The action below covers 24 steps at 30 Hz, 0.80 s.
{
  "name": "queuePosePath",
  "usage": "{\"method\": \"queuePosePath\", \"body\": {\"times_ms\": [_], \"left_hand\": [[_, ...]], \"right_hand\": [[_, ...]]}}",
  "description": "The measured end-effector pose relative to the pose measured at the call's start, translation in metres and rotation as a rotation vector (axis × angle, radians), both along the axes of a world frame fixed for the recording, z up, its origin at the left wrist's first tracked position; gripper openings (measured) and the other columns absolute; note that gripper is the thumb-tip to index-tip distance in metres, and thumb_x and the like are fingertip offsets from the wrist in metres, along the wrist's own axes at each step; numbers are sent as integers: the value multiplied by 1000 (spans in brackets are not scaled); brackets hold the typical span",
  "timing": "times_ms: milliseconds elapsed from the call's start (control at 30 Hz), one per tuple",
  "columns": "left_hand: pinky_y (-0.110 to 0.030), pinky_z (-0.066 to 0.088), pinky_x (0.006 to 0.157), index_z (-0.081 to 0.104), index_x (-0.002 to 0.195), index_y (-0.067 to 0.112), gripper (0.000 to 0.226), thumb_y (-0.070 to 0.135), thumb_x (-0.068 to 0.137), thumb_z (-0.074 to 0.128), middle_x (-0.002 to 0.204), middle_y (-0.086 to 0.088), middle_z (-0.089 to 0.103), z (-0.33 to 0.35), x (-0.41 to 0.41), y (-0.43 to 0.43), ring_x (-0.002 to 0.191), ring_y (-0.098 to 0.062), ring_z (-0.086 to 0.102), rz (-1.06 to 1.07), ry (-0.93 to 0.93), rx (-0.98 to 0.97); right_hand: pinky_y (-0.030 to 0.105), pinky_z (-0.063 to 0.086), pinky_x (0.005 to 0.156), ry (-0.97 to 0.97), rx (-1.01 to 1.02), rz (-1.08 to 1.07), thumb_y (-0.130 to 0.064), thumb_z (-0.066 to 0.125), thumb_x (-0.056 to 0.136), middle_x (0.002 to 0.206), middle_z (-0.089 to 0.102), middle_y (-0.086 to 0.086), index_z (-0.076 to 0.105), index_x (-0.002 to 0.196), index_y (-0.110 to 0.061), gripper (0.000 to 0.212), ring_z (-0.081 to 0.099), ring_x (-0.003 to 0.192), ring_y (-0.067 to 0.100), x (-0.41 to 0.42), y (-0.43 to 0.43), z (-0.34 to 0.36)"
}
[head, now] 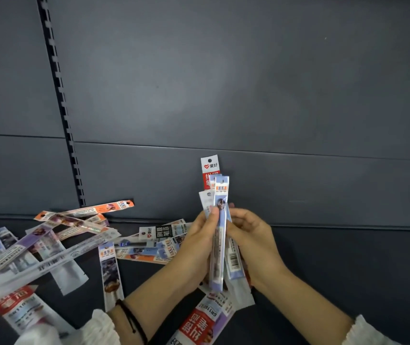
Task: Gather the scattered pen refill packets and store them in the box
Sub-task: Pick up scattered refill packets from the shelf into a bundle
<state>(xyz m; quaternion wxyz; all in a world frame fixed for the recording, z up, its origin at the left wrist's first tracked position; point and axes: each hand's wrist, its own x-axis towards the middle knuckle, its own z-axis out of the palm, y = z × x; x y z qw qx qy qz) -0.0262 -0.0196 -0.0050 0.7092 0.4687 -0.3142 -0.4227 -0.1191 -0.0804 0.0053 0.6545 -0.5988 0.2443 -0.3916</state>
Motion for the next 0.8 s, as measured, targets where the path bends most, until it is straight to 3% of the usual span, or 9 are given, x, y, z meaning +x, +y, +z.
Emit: {"method": "queuePosePath", "body": {"times_ms": [67,167,267,333,400,467,600,700,800], "left_hand": [[-31,57,80,67,115,23,34,40,90,53,106,-6,75,2,2,1,95,-19,72,1,31,-15],[-27,59,71,67,114,19,29,31,99,45,110,-1,74,6,4,4,94,-15,72,-16,95,-46],[-36,55,84,61,123,18,32,28,101,40,117,0,72,8,9,4,107,-19,68,-5,141,-74],[-44,51,93,58,125,18,32,28,102,39,116,-5,72,10,15,3,111,-23,66,31,201,-117],[-48,51,91,59,119,19,29,29,102,38,110,-10,73,11,24,3,102,-24,70,85,277,-146],[-43,55,79,61,115,16,29,33,100,43,98,-10,76,8,30,3,85,-22,74,144,346,-117],[-32,56,65,56,112,14,52,60,90,44,68,-2,62,6,24,-3,61,-15,64,113,374,-76],[-27,50,62,53,107,16,36,46,89,53,56,5,51,12,22,-5,47,-8,49,127,336,-156],[-25,49,48,51,110,15,23,29,92,55,54,4,49,13,37,2,41,-8,46,155,341,-183]], "right_hand": [[25,58,68,11,-90,-19,-9,70,82,90,74,6,66,98,-12,17,73,80,18,-1,2,1],[30,59,68,47,-203,-59,-10,73,80,87,72,8,58,94,-10,21,72,79,21,-3,2,-2],[32,58,70,120,-367,-59,-20,71,84,83,70,7,62,86,-10,14,69,77,22,-3,2,-3],[26,56,68,159,-394,55,-22,66,87,82,72,4,66,85,-13,9,69,74,15,-5,0,0],[18,53,66,223,-382,154,-18,67,86,82,72,1,68,86,-16,3,68,73,7,-7,0,2],[17,53,65,249,-364,178,-14,70,84,82,71,2,66,88,-13,5,67,71,6,-6,3,-2],[17,50,60,200,-341,97,-14,70,84,68,67,-3,59,73,-14,16,64,63,6,3,12,-12],[17,46,51,242,-328,134,-24,63,90,64,63,-4,61,76,-11,19,58,55,7,0,7,-1],[18,39,42,454,-373,274,-37,53,94,70,65,-4,65,87,-15,26,53,49,8,-18,-13,15]]}}
